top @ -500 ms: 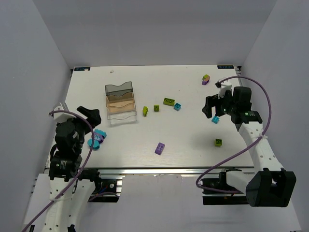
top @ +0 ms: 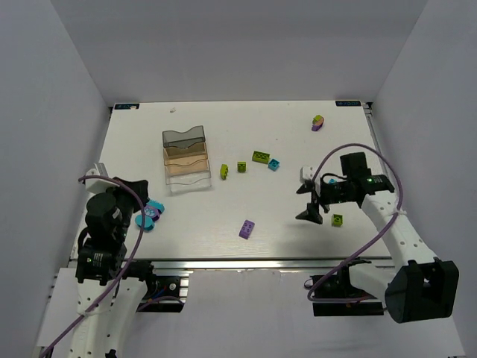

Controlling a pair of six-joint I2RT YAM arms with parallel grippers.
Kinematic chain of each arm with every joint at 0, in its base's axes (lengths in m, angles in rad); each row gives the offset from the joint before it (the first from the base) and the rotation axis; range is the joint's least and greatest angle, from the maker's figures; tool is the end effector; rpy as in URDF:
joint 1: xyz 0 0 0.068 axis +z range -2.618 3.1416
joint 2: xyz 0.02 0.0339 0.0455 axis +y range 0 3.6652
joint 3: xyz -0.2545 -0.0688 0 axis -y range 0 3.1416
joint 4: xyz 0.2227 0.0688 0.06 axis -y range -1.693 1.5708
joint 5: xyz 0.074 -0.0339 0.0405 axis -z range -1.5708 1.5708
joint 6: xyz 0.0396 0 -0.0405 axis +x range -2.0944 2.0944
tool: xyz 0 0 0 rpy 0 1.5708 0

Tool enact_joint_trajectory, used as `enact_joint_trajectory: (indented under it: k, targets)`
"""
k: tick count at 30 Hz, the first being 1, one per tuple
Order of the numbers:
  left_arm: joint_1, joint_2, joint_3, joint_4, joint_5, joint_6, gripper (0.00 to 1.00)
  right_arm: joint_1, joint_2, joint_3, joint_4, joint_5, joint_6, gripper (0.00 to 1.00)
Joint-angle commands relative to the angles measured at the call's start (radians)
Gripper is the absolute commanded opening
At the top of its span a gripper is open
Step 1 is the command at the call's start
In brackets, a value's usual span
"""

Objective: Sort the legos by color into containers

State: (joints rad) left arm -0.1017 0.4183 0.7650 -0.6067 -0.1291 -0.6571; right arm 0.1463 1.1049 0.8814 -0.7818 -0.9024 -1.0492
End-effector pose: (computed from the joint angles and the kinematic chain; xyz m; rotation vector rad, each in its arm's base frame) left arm 0.0860 -0.0037 0.3199 -0.5944 1.7504 -0.4148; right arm 0.1824 0.0583 0.2668 -1.4788 1.6274 0.6734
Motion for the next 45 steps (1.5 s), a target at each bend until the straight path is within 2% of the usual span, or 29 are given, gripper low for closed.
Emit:
enact_joint_trajectory:
  k: [1,2,3,4,5,6,7,9,13,16,22,25,30,36,45]
  targets:
    - [0.003,0.002,-0.012,-0.005,0.052,-0.024,0.16,0.079,-0.001,-0.036,-0.218,-0.138,-0.425,0.86]
    - [0.003,0.005,-0.016,-0.011,0.063,-0.036,0.28,0.134,0.003,-0.048,-0.203,-0.106,-0.458,0.82]
    - [0.003,0.007,-0.018,-0.013,0.074,-0.041,0.57,0.166,0.007,-0.051,-0.197,-0.086,-0.468,0.81]
    - [0.003,0.005,-0.023,-0.013,0.088,-0.053,0.74,0.224,0.013,-0.056,-0.182,-0.041,-0.466,0.79]
    - [0.003,0.004,-0.027,-0.024,0.097,-0.059,0.85,0.289,0.019,-0.059,-0.139,-0.024,-0.444,0.78]
    - [0.003,-0.003,-0.029,-0.036,0.105,-0.071,0.88,0.343,0.03,-0.061,-0.102,0.011,-0.386,0.82]
    - [0.003,-0.012,-0.038,-0.039,0.109,-0.079,0.92,0.378,0.051,-0.056,-0.067,0.063,-0.361,0.89]
    - [0.003,-0.047,-0.062,-0.056,0.123,-0.098,0.93,0.459,0.103,-0.053,-0.036,0.143,-0.322,0.89]
    - [0.003,-0.056,-0.09,-0.068,0.128,-0.11,0.93,0.61,0.257,-0.009,0.158,0.255,-0.175,0.89]
    - [0.003,-0.038,-0.096,-0.061,0.128,-0.105,0.93,0.671,0.479,0.138,0.205,0.309,-0.247,0.89]
    - [0.003,-0.033,-0.099,-0.068,0.118,-0.102,0.93,0.69,0.605,0.26,0.202,0.319,-0.304,0.89]
    - [0.003,-0.033,-0.11,-0.061,0.117,-0.107,0.93,0.703,0.657,0.295,0.191,0.336,-0.357,0.84]
    - [0.003,-0.019,-0.11,-0.057,0.117,-0.098,0.93,0.717,0.745,0.383,0.072,0.356,-0.422,0.72]
    - [0.003,0.005,-0.113,-0.048,0.118,-0.084,0.93,0.72,0.765,0.389,0.024,0.359,-0.492,0.7]
    - [0.003,0.014,-0.118,-0.041,0.123,-0.084,0.93,0.728,0.808,0.404,0.039,0.356,-0.463,0.63]
